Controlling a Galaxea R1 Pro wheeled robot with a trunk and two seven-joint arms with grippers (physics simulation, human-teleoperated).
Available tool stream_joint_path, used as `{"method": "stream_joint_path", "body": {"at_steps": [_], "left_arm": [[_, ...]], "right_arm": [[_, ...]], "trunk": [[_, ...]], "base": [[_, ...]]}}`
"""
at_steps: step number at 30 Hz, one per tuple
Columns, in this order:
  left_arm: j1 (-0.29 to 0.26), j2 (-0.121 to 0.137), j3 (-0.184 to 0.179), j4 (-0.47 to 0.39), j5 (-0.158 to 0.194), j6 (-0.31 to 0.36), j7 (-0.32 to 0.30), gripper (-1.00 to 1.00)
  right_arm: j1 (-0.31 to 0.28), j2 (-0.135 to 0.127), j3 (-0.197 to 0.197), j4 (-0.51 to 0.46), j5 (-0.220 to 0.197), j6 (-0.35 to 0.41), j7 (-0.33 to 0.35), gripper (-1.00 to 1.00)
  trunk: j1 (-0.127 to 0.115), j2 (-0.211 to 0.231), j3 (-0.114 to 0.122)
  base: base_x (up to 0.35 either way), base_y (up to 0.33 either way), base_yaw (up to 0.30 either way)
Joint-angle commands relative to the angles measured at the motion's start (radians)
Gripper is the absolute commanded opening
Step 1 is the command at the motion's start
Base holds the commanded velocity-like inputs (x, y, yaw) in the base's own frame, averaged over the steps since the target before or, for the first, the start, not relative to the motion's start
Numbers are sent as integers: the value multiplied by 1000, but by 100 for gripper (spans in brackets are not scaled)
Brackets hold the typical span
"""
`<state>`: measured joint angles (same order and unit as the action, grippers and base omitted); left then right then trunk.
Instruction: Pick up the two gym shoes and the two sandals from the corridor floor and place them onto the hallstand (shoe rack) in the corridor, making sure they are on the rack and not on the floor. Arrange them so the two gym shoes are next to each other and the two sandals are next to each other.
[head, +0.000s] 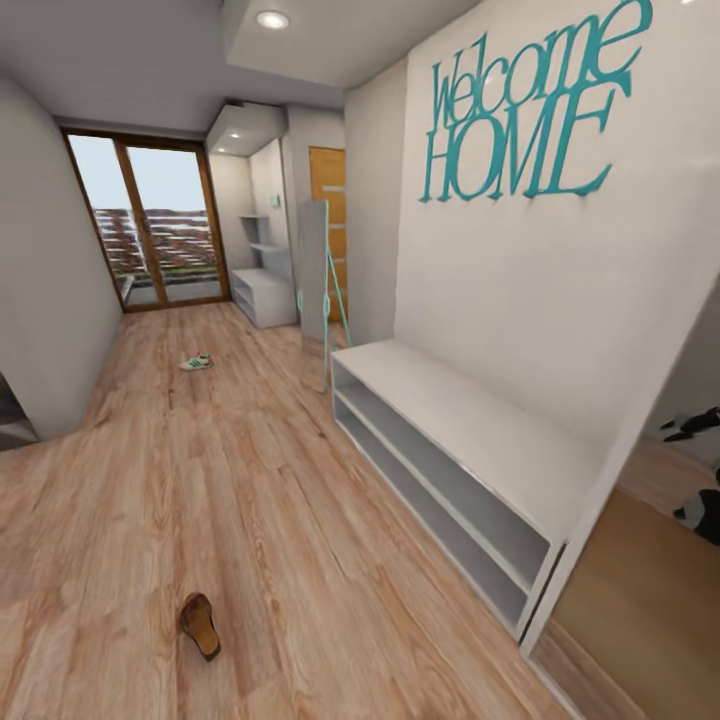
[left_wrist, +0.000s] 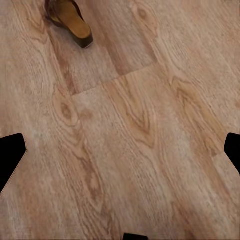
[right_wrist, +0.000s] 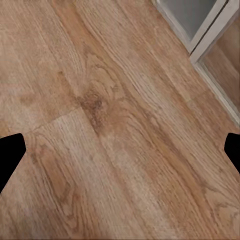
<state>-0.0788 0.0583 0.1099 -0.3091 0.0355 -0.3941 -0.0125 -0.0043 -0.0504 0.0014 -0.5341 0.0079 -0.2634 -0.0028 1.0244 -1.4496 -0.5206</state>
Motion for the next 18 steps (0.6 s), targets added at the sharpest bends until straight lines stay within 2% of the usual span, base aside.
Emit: {"method": "stream_joint_path", "body": {"at_steps": [1,18], "left_arm": [[-1,0,0,1,4,-3,-1,100],[-1,0,1,1,6,-3,0,100]], "right_arm": [[0,0,0,0,1,-3,0,100],[0,0,0,0,1,-2,0,100]], "trunk": [[1,0,-2],[1,0,-14]], "base": [[336,11,268],[337,1,268]]}}
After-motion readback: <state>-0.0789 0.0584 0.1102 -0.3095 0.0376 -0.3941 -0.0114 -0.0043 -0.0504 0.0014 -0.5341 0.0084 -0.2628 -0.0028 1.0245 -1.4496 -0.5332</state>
